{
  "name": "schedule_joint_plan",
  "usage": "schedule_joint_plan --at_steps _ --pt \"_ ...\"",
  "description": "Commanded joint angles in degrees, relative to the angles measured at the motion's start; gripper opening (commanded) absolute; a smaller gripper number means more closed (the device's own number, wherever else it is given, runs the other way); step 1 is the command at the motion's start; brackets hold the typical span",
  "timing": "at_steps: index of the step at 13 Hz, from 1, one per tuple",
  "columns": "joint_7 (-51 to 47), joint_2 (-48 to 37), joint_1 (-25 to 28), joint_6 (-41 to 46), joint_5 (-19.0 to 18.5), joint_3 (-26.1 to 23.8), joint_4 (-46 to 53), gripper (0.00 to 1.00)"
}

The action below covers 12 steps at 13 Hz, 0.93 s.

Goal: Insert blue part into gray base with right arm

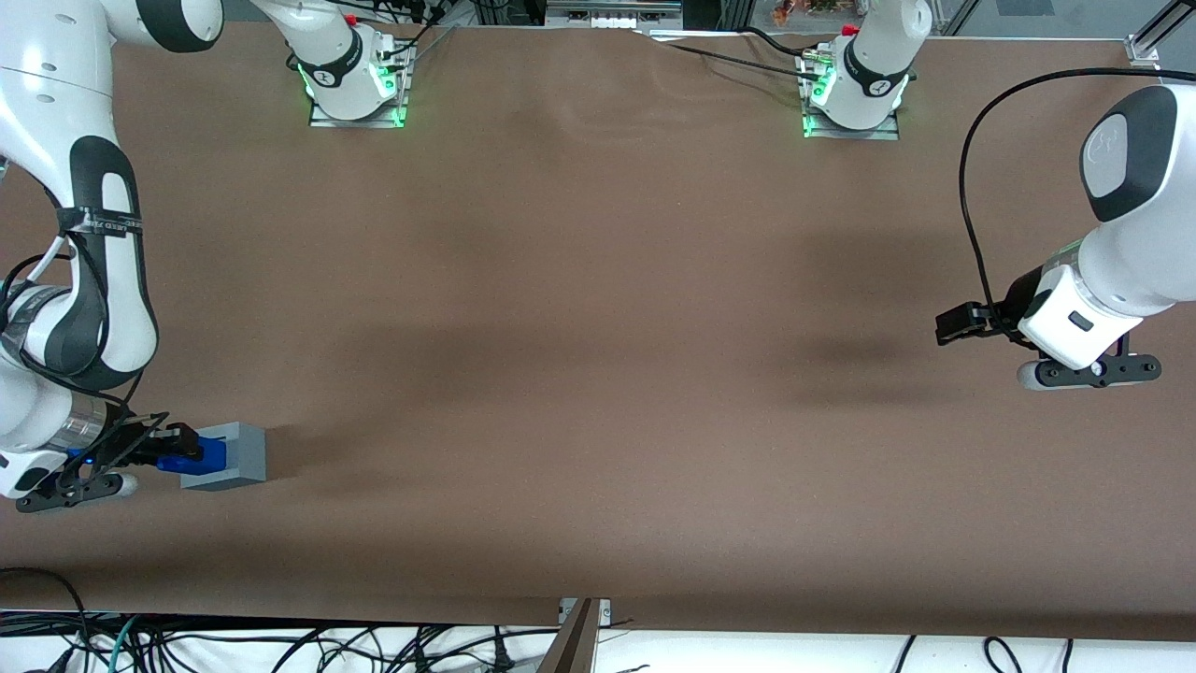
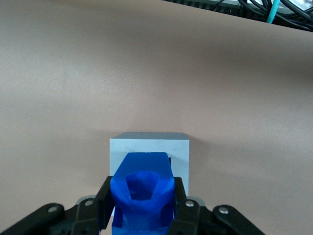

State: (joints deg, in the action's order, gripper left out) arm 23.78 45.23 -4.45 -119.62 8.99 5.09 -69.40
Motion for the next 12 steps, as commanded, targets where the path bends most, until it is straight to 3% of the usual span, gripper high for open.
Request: schedule_joint_plan --at_steps 1,12 --pt "0.91 2.32 -0.65 0.62 -0.73 -0.08 0.14 0.34" --pt "1.09 1.35 -0.48 2.2 -2.22 0.36 1.54 0.34"
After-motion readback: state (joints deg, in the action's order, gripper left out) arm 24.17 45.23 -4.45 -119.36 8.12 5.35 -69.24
